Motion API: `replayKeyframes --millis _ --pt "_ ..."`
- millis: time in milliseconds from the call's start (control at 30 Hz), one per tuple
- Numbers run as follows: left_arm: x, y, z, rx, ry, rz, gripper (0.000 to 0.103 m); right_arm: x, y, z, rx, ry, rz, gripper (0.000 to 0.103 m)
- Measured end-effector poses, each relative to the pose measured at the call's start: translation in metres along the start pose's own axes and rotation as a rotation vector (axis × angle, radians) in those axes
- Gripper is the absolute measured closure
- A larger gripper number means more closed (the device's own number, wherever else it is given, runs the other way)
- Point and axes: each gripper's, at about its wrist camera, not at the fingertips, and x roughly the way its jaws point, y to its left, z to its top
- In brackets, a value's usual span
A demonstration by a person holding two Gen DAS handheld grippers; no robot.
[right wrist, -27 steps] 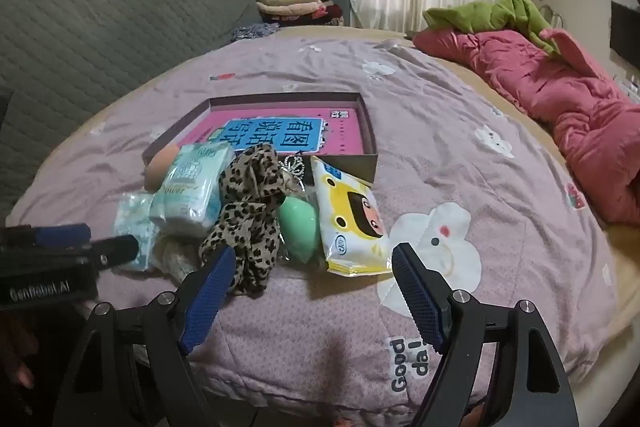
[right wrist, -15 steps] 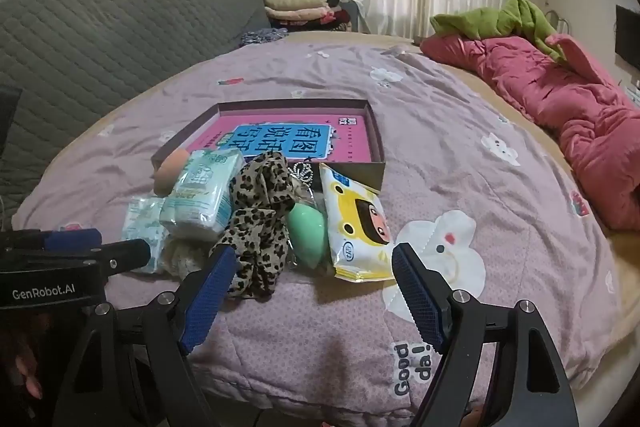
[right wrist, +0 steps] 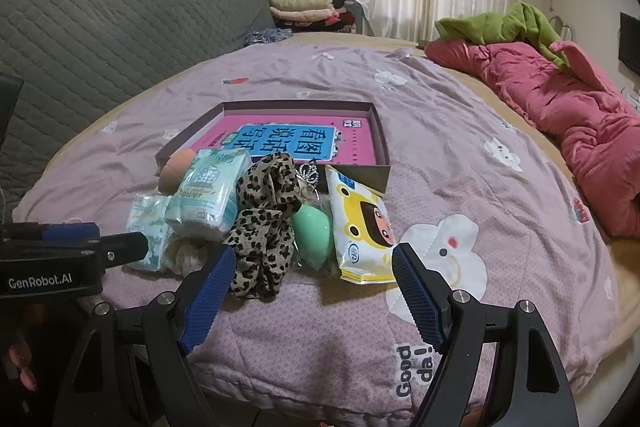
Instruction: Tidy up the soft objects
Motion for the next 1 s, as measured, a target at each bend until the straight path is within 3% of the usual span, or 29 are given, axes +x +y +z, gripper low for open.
replayKeyframes --millis 1000 --pt "-0.0026 -0.003 0.0002 0.007 -0.009 0.016 0.03 -0.0001 0.0041 0.0037 -0.001 -0.013 0.004 0.022"
